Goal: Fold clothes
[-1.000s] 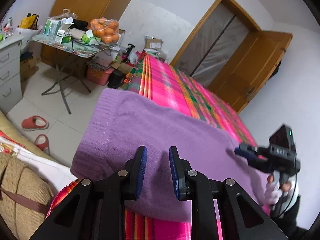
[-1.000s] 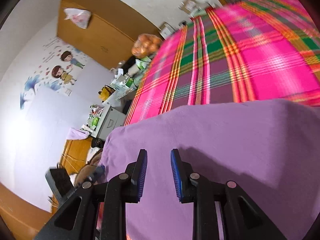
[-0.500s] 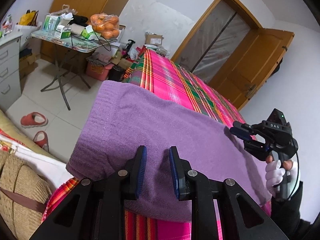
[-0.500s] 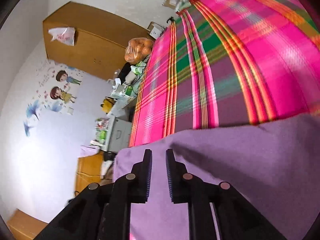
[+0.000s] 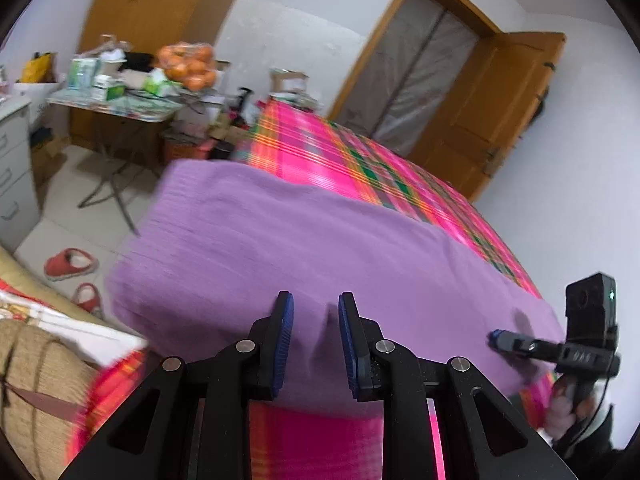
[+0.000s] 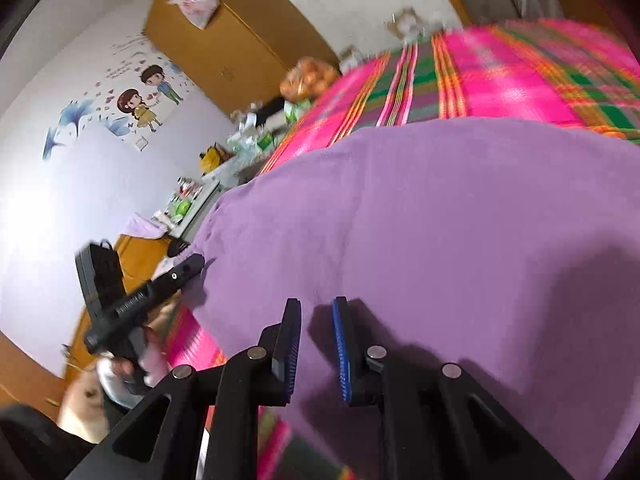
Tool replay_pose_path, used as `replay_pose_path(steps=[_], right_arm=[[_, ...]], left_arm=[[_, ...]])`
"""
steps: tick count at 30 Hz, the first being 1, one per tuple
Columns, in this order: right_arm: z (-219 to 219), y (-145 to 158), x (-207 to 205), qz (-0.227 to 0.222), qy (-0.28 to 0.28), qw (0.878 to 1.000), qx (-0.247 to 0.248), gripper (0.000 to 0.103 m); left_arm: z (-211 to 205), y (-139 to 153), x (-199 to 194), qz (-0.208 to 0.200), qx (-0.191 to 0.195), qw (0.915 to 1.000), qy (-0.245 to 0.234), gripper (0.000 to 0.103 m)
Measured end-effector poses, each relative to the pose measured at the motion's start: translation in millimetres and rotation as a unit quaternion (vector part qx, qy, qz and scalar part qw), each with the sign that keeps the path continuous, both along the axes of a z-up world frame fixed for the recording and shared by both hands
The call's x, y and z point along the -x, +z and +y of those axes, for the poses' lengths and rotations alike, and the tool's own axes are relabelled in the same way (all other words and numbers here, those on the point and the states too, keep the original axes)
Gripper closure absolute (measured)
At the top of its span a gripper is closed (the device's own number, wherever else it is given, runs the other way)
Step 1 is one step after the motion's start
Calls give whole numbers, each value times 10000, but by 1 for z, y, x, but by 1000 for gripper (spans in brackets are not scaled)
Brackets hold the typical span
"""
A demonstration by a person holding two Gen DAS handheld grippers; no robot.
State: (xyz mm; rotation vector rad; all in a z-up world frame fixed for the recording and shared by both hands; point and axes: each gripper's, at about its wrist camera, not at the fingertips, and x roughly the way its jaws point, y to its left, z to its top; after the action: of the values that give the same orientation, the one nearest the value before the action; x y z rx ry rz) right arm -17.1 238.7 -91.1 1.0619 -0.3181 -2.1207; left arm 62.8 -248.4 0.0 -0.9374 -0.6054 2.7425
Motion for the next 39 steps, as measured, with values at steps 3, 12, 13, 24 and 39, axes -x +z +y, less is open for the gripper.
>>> replay_pose_path(steps=[3, 12, 13, 24, 39], right_arm=[[-1, 4, -34, 816, -112, 9953, -513, 87], [10, 7, -85, 1855, -359, 9736, -1281, 87], [13, 7, -84, 1823, -480, 9738, -1274, 87], [52, 7, -87, 1859, -1098, 9689, -1206, 88], [210, 16, -94, 1301, -3305, 9297, -973, 85]], left_arm=[[30, 3, 0, 90, 89, 9990, -433, 79], [93, 1, -6, 157, 462, 9917, -1191, 79], [97, 2, -7, 172, 453, 9911, -1242, 79], [116, -6, -27, 472, 715, 9847, -1517, 79], [98, 2, -17, 292, 474, 9869, -1516, 79]])
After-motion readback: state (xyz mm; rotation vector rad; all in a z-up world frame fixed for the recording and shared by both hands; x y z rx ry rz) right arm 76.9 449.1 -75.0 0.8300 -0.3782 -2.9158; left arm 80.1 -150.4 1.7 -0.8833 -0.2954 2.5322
